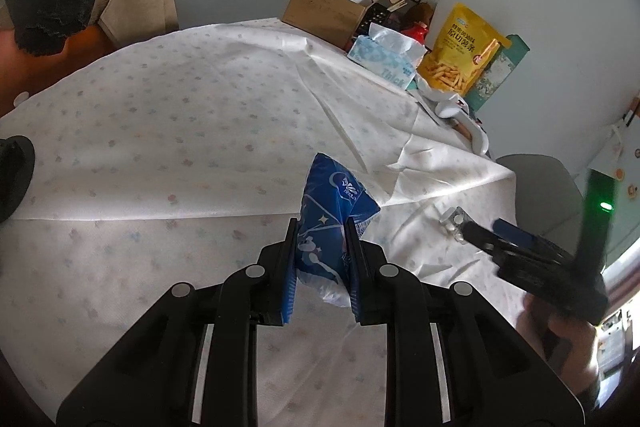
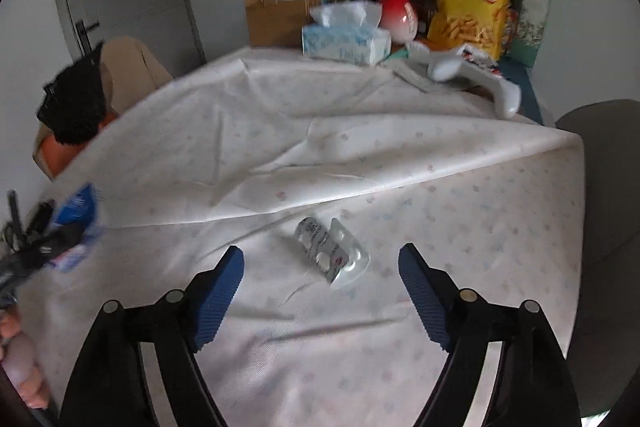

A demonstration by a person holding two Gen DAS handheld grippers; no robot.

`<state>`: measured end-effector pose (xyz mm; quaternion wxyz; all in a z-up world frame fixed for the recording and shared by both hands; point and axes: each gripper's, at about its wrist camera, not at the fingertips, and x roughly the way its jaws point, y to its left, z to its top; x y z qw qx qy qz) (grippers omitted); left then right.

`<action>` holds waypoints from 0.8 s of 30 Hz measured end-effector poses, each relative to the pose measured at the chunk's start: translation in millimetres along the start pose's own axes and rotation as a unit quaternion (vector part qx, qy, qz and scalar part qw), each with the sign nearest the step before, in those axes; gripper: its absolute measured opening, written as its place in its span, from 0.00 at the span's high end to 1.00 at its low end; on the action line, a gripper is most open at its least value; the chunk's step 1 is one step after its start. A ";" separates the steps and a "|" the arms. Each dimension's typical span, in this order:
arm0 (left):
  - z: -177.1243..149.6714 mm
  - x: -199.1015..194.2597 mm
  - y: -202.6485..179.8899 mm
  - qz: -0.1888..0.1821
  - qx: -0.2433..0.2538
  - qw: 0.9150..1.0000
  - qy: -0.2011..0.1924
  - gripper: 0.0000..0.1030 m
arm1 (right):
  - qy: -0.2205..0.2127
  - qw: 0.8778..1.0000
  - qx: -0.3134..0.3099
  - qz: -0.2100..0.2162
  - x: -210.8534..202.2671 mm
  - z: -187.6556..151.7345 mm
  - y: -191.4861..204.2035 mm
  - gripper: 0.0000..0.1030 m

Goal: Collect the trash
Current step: 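Grasp the clear pill blister pack with the right gripper while the left holds the tissue pack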

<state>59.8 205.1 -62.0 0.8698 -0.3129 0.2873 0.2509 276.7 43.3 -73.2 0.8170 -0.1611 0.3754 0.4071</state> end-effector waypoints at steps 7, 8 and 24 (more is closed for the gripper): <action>0.8 -1.5 1.5 0.002 0.003 1.000 0.000 0.80 | 0.046 0.999 -0.008 -0.012 41.4 3.2 0.0 0.53; 1.1 -2.0 1.2 0.001 0.004 1.000 0.000 0.80 | 0.042 0.999 -0.005 -0.012 38.4 2.4 0.6 0.56; -19.0 -3.3 -55.6 -0.044 0.050 0.998 0.013 0.80 | -0.007 1.000 0.027 0.012 -54.9 -40.4 -8.3 0.77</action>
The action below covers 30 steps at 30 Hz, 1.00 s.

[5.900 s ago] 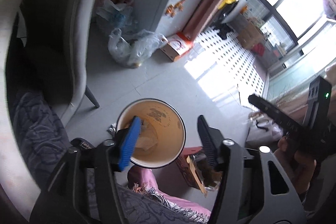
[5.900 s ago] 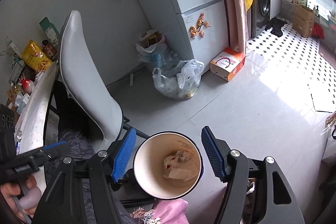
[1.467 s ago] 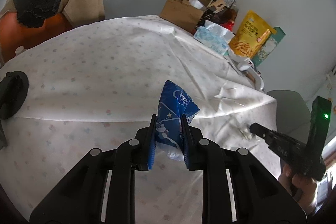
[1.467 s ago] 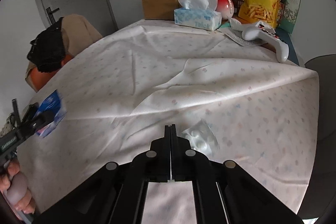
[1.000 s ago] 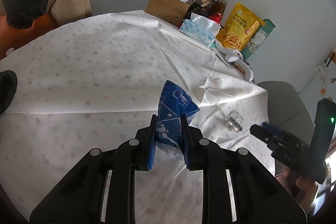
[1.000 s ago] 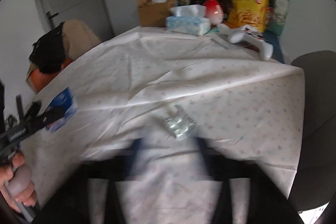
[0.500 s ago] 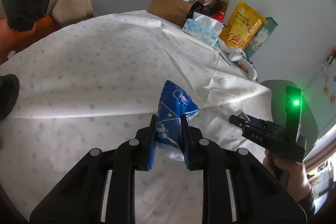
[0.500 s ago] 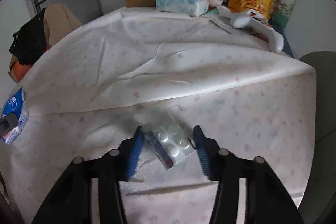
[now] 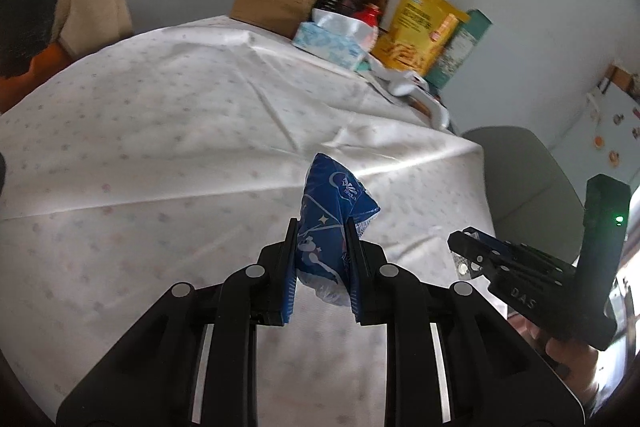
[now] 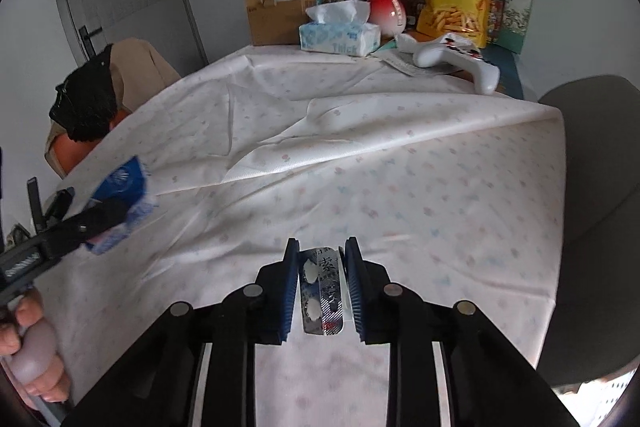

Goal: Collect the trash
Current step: 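Grasp the clear pill blister pack with the right gripper while the left holds the tissue pack, then carry both items over the bin and open both grippers to drop them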

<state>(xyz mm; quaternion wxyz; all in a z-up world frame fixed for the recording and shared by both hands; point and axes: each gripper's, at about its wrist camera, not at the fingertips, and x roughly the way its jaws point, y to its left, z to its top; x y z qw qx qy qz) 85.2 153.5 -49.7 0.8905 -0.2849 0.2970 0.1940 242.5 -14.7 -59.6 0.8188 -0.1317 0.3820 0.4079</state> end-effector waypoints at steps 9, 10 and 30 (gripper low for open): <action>-26.7 9.6 -65.2 -0.057 0.051 0.997 0.031 0.79 | -0.039 0.998 0.053 -0.006 -71.3 -41.2 -33.9 0.77; -29.1 10.8 -71.1 -0.062 0.055 0.996 0.034 0.80 | -0.042 0.997 0.065 -0.007 -77.7 -46.3 -41.3 0.77; -140.4 26.8 -250.9 -0.197 0.216 0.946 0.140 0.79 | -0.040 0.943 0.291 -0.159 -180.8 -240.2 -198.4 0.72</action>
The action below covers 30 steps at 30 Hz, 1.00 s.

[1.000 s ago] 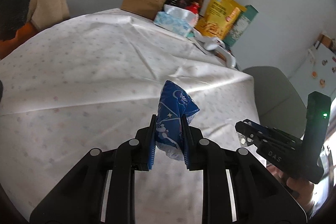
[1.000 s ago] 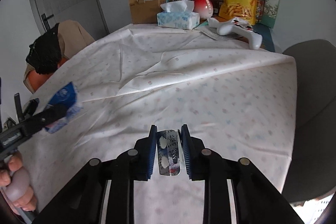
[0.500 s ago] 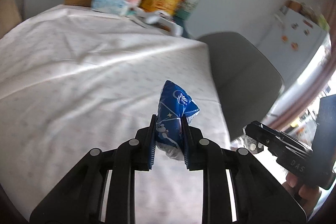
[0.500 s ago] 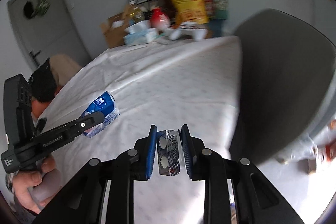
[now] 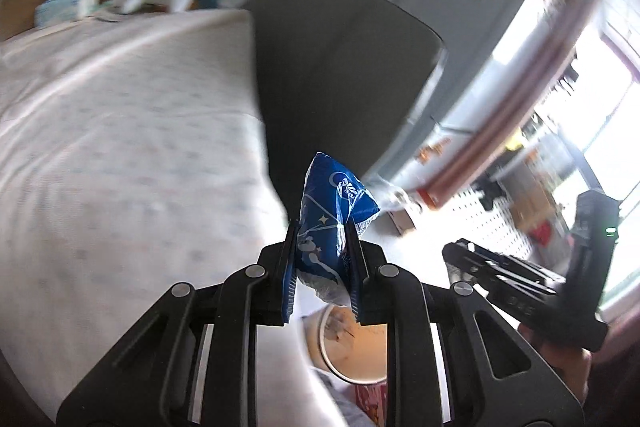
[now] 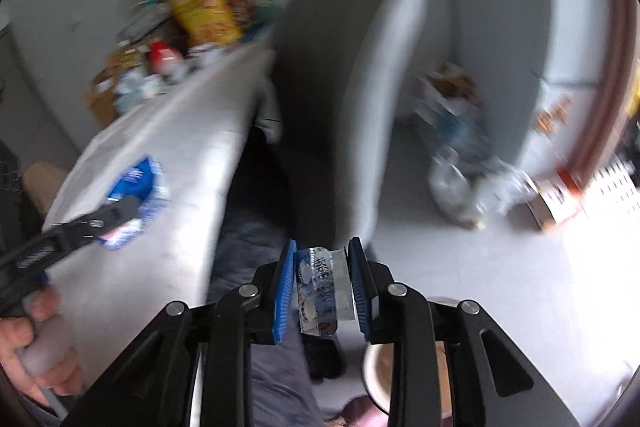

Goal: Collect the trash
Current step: 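Carry both items over the bin and open both grippers to drop them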

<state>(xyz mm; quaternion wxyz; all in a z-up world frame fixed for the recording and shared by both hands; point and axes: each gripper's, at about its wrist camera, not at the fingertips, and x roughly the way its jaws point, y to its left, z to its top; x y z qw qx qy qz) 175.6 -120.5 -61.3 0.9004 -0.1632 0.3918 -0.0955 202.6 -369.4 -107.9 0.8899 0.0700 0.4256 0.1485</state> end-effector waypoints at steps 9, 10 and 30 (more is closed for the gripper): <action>-20.1 44.0 -63.6 -0.043 0.055 0.996 0.063 0.79 | 0.011 0.993 0.106 -0.058 -7.8 -47.1 -94.6 0.33; -22.7 46.9 -67.4 -0.047 0.059 0.995 0.069 0.79 | 0.009 0.992 0.114 -0.062 -12.5 -50.5 -98.6 0.27; -55.5 88.3 -141.6 -0.098 0.141 0.977 0.129 0.10 | -0.064 0.974 0.175 -0.130 -108.9 -82.8 -163.5 0.15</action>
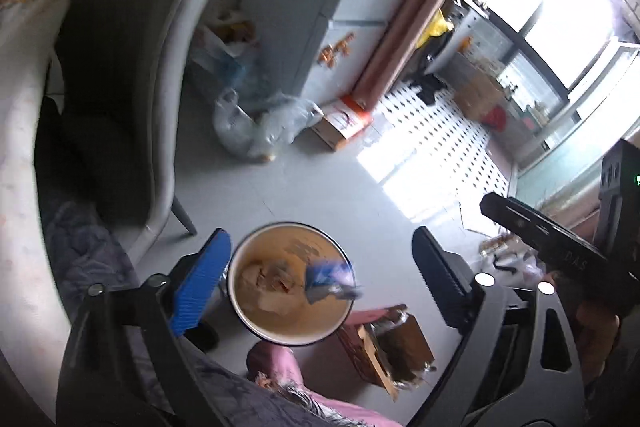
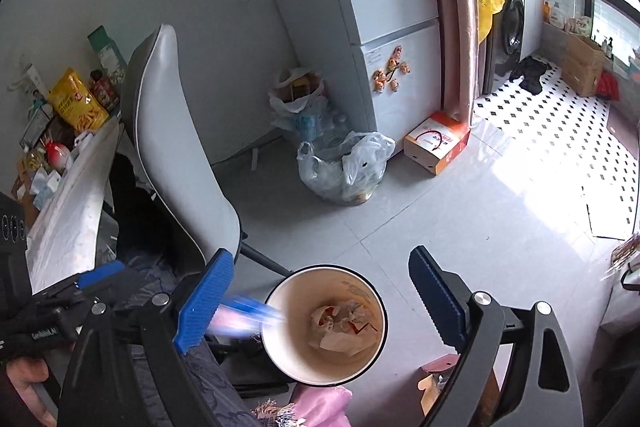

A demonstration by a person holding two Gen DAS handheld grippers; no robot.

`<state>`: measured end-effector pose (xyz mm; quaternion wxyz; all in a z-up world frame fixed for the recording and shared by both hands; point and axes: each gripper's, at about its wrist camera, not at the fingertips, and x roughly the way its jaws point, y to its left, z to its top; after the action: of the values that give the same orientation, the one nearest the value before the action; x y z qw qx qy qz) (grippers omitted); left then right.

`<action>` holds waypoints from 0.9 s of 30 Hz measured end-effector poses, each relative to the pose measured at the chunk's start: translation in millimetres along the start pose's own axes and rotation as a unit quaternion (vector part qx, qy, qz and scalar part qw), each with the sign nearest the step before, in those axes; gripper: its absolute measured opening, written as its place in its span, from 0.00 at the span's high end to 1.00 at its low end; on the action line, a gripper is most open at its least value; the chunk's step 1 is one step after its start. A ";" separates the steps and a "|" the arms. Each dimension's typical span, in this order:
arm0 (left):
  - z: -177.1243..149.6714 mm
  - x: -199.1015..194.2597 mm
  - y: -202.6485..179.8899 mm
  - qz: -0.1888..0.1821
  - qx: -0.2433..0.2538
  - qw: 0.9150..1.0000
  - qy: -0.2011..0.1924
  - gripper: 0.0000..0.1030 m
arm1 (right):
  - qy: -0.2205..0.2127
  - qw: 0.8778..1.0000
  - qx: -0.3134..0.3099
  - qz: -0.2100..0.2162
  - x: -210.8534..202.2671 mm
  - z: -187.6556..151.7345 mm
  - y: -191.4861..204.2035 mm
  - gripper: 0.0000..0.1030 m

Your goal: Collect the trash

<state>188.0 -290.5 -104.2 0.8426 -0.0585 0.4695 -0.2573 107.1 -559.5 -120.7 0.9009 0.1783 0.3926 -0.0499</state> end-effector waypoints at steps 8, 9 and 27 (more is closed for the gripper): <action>10.1 -49.8 29.4 0.030 -0.024 0.998 -0.048 0.07 | -0.003 1.000 -0.011 0.023 -5.4 -2.7 19.2 0.12; 11.0 -56.3 30.3 0.034 -0.026 0.998 -0.054 0.07 | -0.006 1.000 -0.014 0.026 -7.4 -2.4 23.9 0.11; -1.7 -193.2 66.5 0.113 -0.060 0.975 -0.181 0.06 | -0.080 0.993 -0.063 0.051 -67.3 1.7 116.9 0.07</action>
<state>129.3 -138.7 19.3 0.9321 -0.1016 0.3274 -0.1171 89.0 -454.6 -37.8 0.9403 0.1360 0.3120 0.0069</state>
